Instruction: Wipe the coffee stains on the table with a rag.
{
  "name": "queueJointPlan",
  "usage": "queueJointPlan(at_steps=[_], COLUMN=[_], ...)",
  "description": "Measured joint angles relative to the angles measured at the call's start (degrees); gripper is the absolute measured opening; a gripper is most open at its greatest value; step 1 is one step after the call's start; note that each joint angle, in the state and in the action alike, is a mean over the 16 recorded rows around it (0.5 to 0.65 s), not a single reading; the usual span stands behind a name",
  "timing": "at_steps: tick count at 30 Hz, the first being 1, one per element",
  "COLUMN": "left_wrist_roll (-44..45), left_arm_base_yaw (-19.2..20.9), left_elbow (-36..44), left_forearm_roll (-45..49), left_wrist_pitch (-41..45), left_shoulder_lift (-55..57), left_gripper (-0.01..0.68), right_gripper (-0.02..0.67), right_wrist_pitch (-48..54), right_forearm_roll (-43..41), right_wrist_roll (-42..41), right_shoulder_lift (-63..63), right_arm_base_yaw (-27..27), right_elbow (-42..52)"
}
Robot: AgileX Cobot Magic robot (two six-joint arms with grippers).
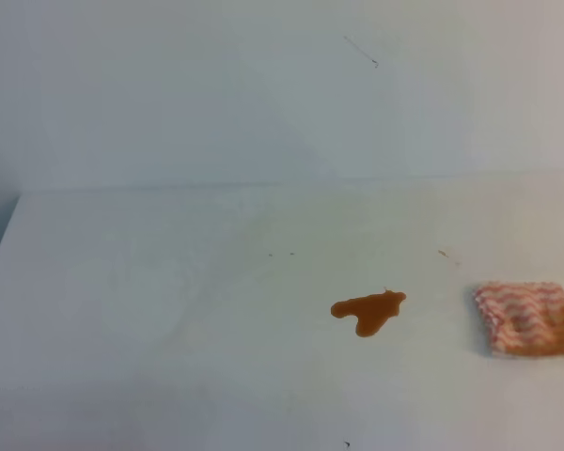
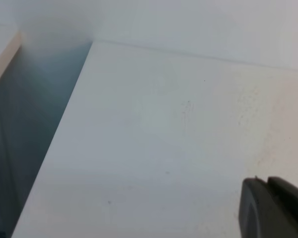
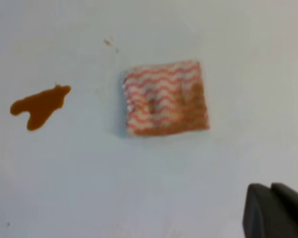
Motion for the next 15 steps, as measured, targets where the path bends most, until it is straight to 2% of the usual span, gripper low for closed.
queueJointPlan(at_steps=[7, 15], left_wrist_roll=[0.0, 0.0], left_arm_base_yaw=[0.0, 0.0], left_elbow=[0.0, 0.0], left_forearm_roll=[0.0, 0.0], left_wrist_pitch=[0.0, 0.0], left_shoulder_lift=[0.0, 0.0], left_gripper=[-0.001, -0.001], right_gripper=[-0.002, 0.000], right_wrist_pitch=[-2.6, -10.1], right_forearm_roll=[3.8, 3.6], right_wrist_roll=[-3.8, -2.8], right_shoulder_lift=[10.8, 22.9], right_arm_base_yaw=[1.9, 8.6], right_elbow=[0.0, -1.0])
